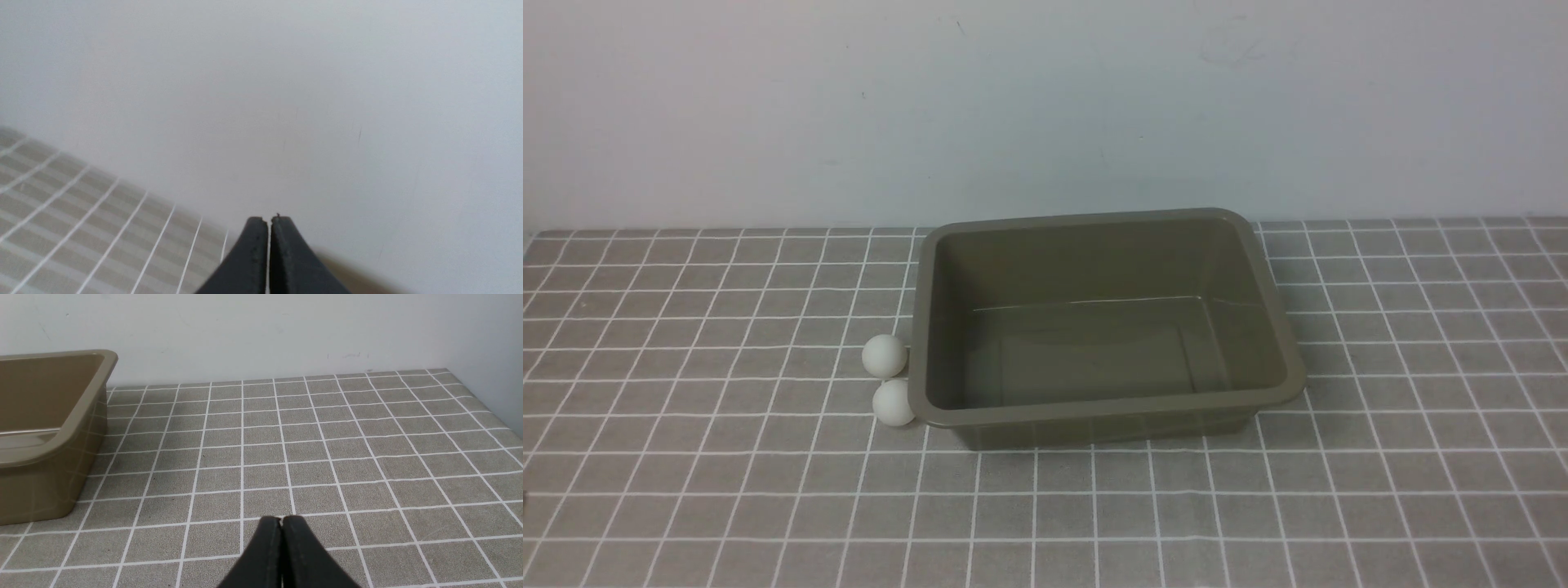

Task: Put the table tennis balls into the box on the grey coffee tablecloth.
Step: 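Reach for and grasp a ping pong ball on the table beside the basket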

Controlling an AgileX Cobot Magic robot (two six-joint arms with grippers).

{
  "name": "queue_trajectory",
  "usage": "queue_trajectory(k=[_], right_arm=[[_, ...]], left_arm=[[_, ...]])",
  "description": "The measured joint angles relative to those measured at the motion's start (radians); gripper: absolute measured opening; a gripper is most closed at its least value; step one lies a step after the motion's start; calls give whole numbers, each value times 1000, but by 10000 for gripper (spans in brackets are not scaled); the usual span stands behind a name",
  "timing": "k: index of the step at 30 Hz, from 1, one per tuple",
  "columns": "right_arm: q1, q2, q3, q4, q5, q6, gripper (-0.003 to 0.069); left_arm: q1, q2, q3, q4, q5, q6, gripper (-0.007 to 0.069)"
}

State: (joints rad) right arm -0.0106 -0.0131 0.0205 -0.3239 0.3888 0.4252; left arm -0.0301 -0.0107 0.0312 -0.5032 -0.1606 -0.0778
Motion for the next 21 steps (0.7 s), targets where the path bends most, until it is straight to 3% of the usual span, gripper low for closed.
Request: queue_trajectory(k=[2, 5, 10, 11, 15, 21], right_arm=[[0, 0, 0, 0, 0, 0, -14], [0, 0, 0, 0, 0, 0, -14], [0, 0, 0, 0, 0, 0, -14], [0, 0, 0, 0, 0, 0, -14], [0, 0, 0, 0, 0, 0, -14], [0, 0, 0, 0, 0, 0, -14]], left_arm=[[0, 0, -20, -48, -85, -24, -5], [0, 46, -145, -43, 3, -26, -5], [1, 338, -409, 29, 430, 20, -5], [1, 374, -421, 33, 451, 25, -5], [1, 812, -658, 107, 844, 157, -5], [1, 1238, -858, 111, 1005, 321, -5]])
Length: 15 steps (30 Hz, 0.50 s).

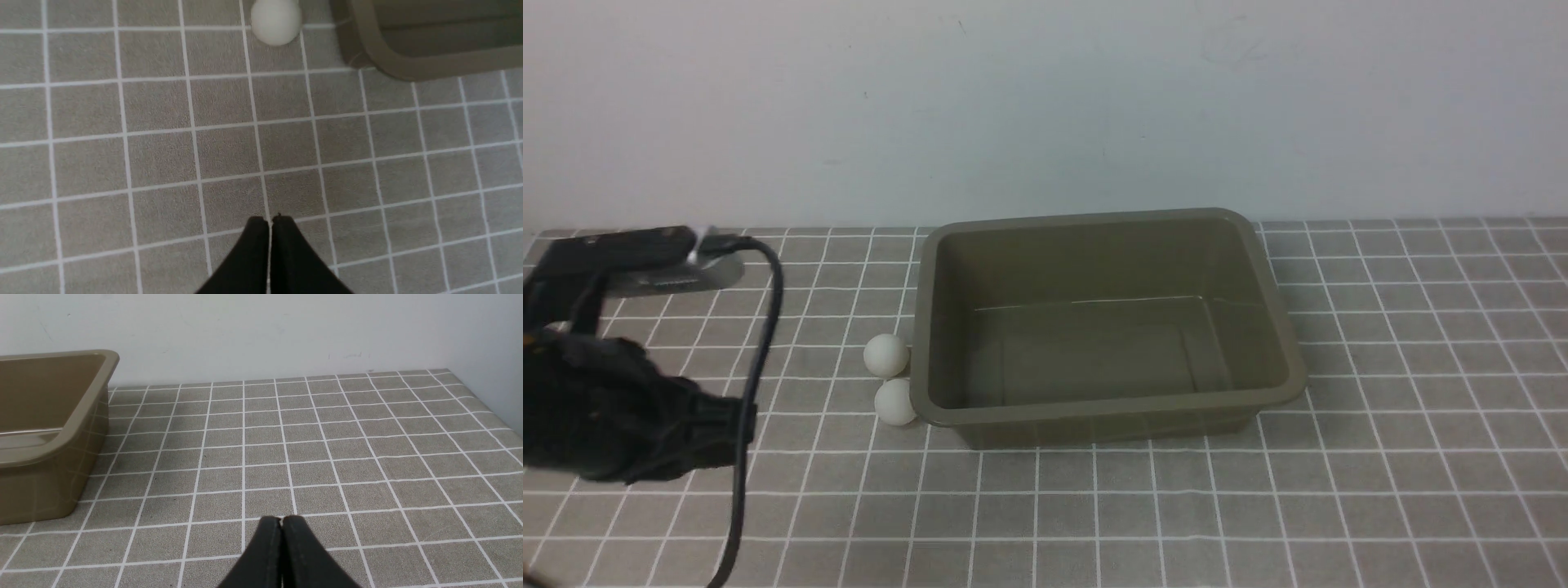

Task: Put the table tennis balls into the box on the grey coffee tablecloth.
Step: 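Reach for and grasp a ping pong ball on the table beside the basket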

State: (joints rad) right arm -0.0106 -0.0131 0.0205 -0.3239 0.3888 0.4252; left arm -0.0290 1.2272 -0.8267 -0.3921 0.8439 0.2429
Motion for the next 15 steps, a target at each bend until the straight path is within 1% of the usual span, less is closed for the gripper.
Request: queue_trajectory(k=[1, 4, 8, 12, 15], right_arm=[[0, 0, 0, 0, 0, 0, -14], [0, 0, 0, 0, 0, 0, -14], [0, 0, 0, 0, 0, 0, -14], [0, 0, 0, -1, 0, 0, -14], [0, 0, 0, -1, 0, 0, -14]], left_arm=[[0, 69, -38, -5, 0, 24, -5], [0, 191, -96, -9, -6, 49, -5], [-23, 283, -155, -8, -41, 68, -5], [-82, 416, -216, -14, -133, 74, -5], [-103, 470, -239, -13, -173, 79, -5]])
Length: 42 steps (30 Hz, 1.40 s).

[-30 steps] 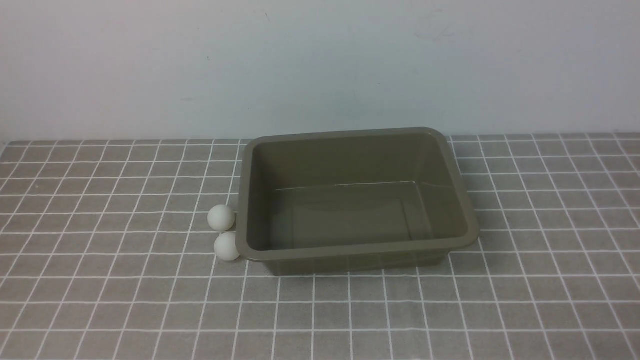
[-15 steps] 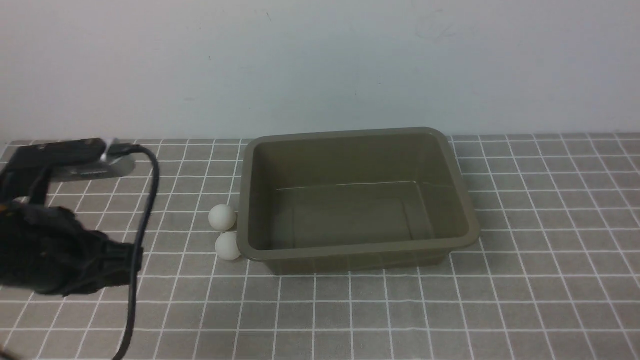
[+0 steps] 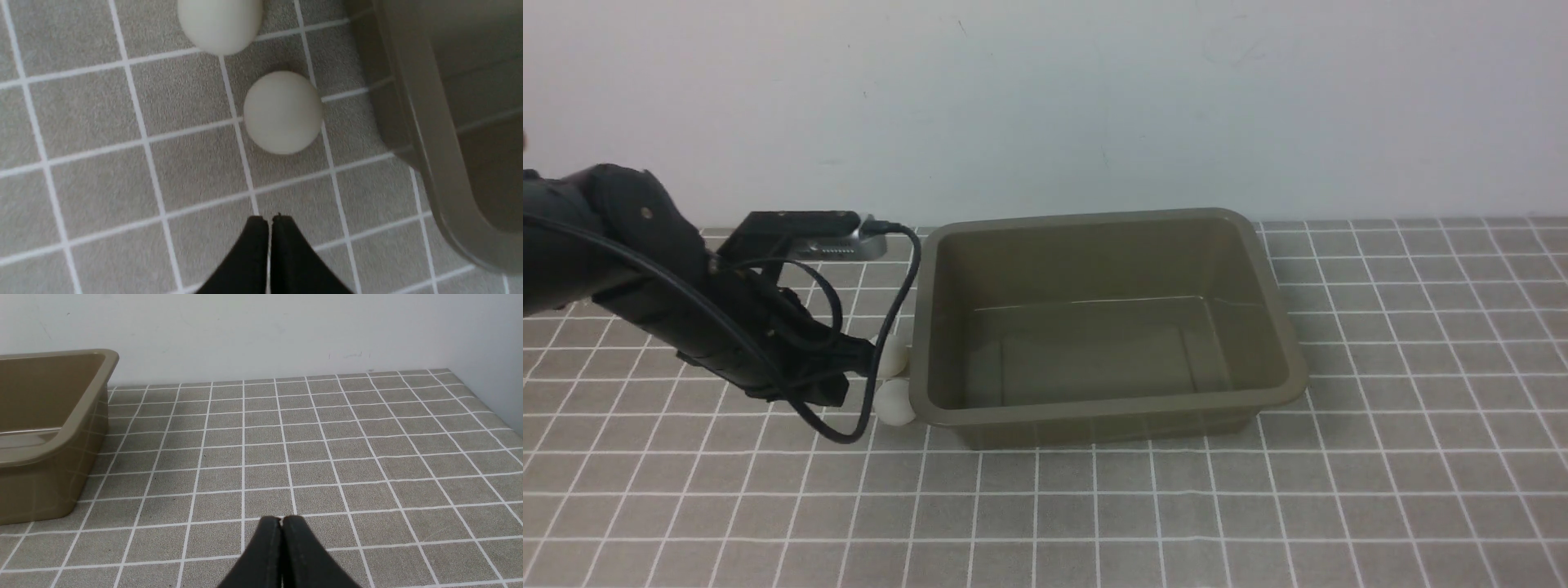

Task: Put the table tennis balls into the box on the grey coffee tablecloth.
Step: 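Reach for and grasp a ping pong ball on the table beside the basket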

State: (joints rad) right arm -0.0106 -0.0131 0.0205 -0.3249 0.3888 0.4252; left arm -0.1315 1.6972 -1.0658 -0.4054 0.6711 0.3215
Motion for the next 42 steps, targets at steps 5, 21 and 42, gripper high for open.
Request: queue_trajectory(k=[5, 21, 42], right_arm=[[0, 0, 0, -1, 0, 0, -14], [0, 0, 0, -1, -1, 0, -14], [0, 0, 0, -1, -1, 0, -14]], left_arm=[[-36, 74, -42, 0, -56, 15, 57], [-74, 184, -62, -2, -178, 20, 573], [-73, 194, -169, 1, 51, 17, 346]])
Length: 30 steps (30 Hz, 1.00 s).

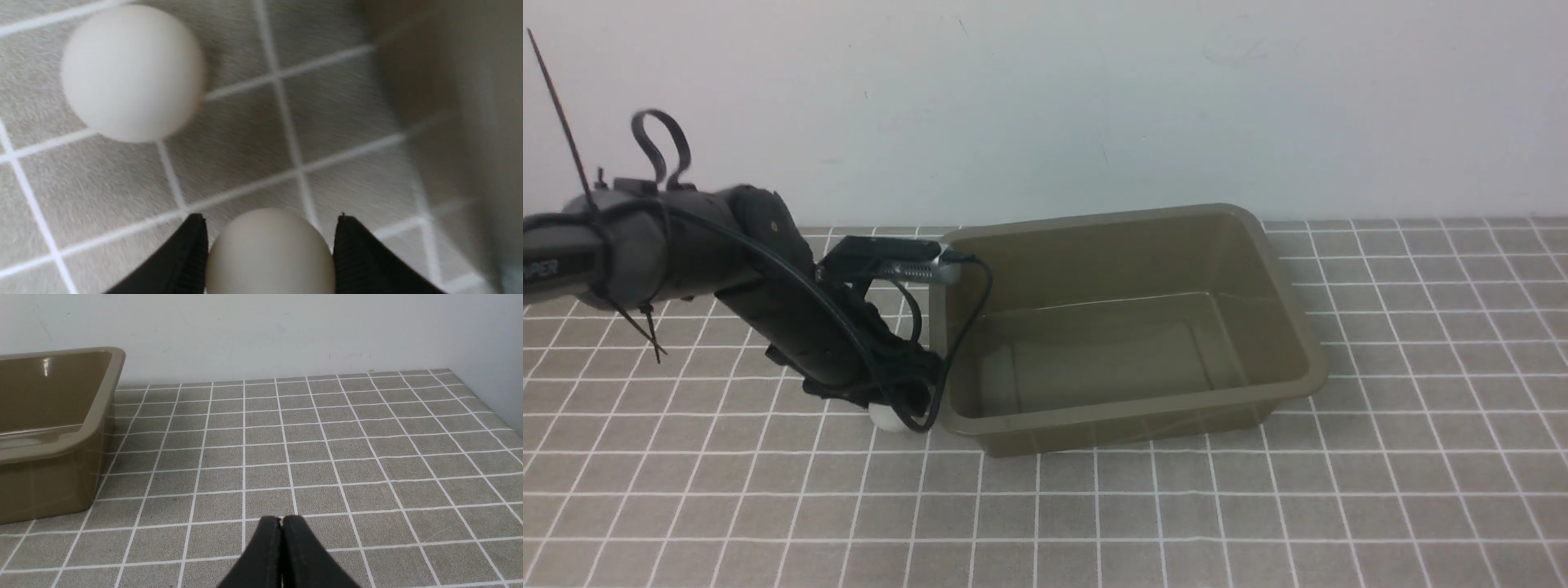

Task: Put the table tennis balls into the box on the grey coffee tablecloth.
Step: 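Reach for and grasp a ping pong ball on the table beside the basket, then drop the ball into the bin, then reach for and grasp a ping pong ball on the table beside the basket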

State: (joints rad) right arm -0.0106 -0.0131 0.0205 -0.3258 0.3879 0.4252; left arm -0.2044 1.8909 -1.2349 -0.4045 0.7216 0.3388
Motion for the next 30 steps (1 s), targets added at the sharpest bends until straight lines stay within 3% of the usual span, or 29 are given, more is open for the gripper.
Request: queue_trajectory(k=[4, 13, 15, 19, 23, 26, 28, 29, 30], right_arm=[[0, 0, 0, 0, 0, 0, -14], [0, 0, 0, 0, 0, 0, -14], [0, 0, 0, 0, 0, 0, -14], [0, 0, 0, 0, 0, 0, -14], [0, 0, 0, 0, 0, 0, -14], [0, 0, 0, 0, 0, 0, -14], [0, 0, 0, 0, 0, 0, -14], [0, 0, 0, 0, 0, 0, -14], [0, 0, 0, 0, 0, 0, -14]], left_arm=[[-21, -92, -83, -11, 49, 2, 346], [-139, -104, -165, -46, -14, 13, 346], [-157, -91, -166, -46, -44, 13, 380], [-161, -83, -172, -39, -44, 13, 540], [-122, -95, -191, 15, -25, -30, 616], [-48, -116, -198, 70, 5, -126, 543], [39, -121, -200, 89, 34, -177, 391], [47, -121, -200, 90, 36, -181, 372], [98, -114, -201, 98, 48, -195, 232]])
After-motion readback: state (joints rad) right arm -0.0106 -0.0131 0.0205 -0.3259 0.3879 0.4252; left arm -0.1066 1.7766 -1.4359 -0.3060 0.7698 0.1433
